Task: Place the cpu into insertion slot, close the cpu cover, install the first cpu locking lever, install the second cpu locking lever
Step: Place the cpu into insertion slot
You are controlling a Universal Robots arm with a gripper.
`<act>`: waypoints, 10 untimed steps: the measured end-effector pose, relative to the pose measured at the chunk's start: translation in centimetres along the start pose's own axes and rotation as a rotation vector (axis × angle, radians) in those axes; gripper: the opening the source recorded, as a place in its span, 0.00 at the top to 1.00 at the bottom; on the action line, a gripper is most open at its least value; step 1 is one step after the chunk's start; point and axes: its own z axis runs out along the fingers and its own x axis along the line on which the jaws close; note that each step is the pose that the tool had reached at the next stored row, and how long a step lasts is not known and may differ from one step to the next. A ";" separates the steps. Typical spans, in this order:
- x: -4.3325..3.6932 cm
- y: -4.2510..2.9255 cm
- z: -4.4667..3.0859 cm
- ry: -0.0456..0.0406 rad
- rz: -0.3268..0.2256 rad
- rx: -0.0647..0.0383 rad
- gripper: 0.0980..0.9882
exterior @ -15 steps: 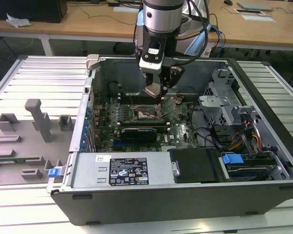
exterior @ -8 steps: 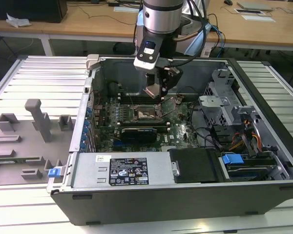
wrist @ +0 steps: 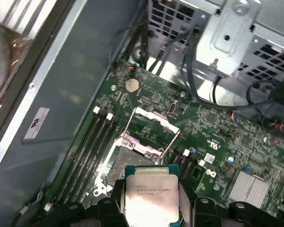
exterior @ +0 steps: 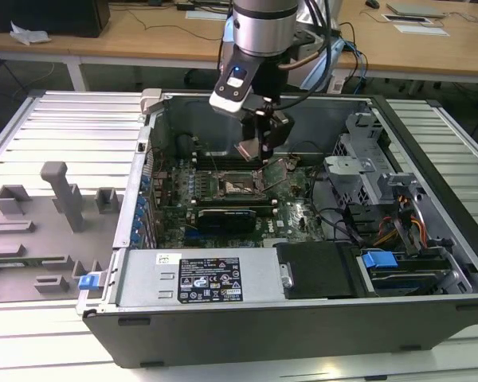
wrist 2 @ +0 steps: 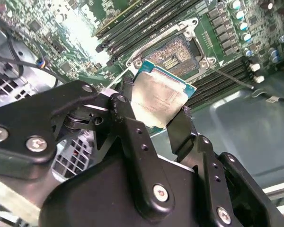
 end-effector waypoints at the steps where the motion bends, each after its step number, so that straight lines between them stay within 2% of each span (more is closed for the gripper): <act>1: 0.00 0.00 0.01 -0.0014 0.016 0.000 0.50; 4: 0.00 -0.01 0.08 -0.0090 0.105 -0.002 0.50; 10: 0.00 -0.01 0.15 -0.0171 0.193 -0.003 0.50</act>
